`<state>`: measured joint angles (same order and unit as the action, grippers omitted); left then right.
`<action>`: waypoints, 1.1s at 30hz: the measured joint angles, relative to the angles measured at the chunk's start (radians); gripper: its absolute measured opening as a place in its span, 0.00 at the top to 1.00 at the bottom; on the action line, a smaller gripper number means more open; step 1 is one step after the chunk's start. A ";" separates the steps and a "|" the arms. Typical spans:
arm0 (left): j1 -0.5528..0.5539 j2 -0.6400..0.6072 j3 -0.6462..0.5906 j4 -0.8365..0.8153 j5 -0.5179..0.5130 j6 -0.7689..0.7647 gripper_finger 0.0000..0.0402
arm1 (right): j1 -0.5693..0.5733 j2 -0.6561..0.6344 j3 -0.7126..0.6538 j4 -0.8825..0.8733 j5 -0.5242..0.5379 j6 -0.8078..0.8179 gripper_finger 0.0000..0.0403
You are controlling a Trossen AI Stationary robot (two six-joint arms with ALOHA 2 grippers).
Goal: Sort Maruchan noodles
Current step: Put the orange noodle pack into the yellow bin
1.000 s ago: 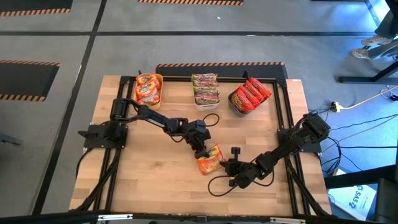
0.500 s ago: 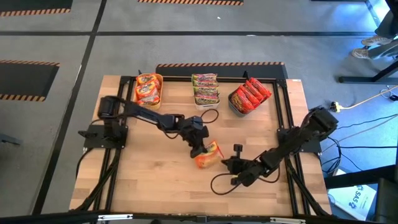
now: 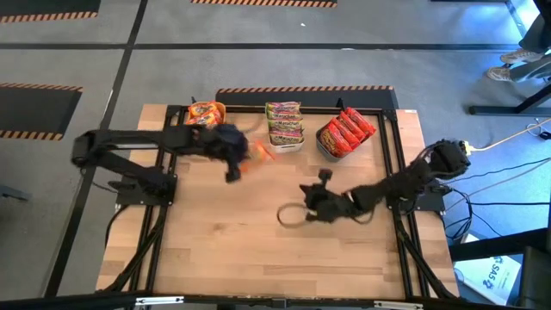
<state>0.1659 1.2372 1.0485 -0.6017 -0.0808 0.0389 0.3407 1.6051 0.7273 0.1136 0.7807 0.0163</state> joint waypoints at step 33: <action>0.685 0.109 -0.072 -0.330 -0.054 0.625 0.99 | -0.283 0.000 -0.003 0.015 -0.401 -0.104 1.00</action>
<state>0.8513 1.3465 0.9763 -0.9317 -0.1349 0.6636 0.0582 1.6054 0.7246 0.1283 0.3801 -0.0879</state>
